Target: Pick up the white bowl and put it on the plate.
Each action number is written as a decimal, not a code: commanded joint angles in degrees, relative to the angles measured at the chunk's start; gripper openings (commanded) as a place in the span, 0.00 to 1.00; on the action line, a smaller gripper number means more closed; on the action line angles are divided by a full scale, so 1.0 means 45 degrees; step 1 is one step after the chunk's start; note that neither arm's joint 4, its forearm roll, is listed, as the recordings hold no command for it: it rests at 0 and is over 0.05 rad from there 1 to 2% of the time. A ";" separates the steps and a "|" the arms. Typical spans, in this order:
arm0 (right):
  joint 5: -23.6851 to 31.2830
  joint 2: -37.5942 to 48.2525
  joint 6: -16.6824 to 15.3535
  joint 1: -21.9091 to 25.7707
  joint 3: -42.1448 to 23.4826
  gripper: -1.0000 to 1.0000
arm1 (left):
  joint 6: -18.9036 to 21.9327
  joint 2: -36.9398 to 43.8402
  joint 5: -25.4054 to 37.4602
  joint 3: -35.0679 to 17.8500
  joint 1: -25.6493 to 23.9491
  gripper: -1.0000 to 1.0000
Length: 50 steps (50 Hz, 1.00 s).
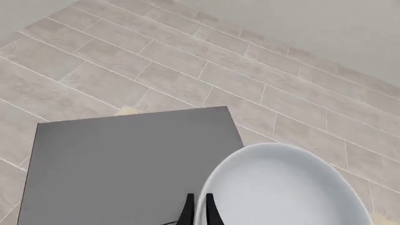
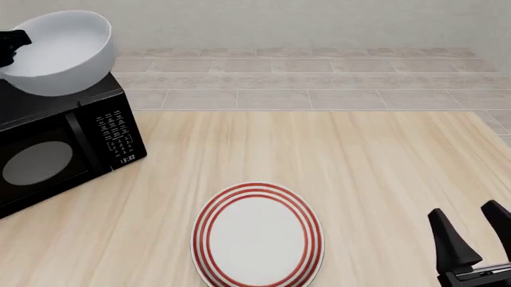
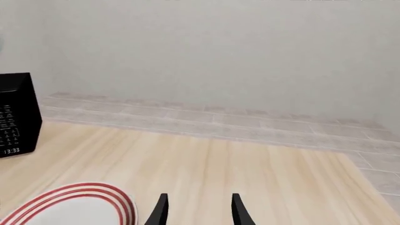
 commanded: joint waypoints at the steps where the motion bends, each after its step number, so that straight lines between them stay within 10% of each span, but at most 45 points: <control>1: -0.0208 0.0088 0.0023 0.0156 0.0002 1.00 | 0.0344 -0.2127 -0.0348 0.1697 -0.1762 0.00; 50: 0.0630 -0.0763 0.0116 -0.0027 -0.0271 1.00 | 0.1745 -0.7403 -0.1173 0.8252 -0.8571 0.00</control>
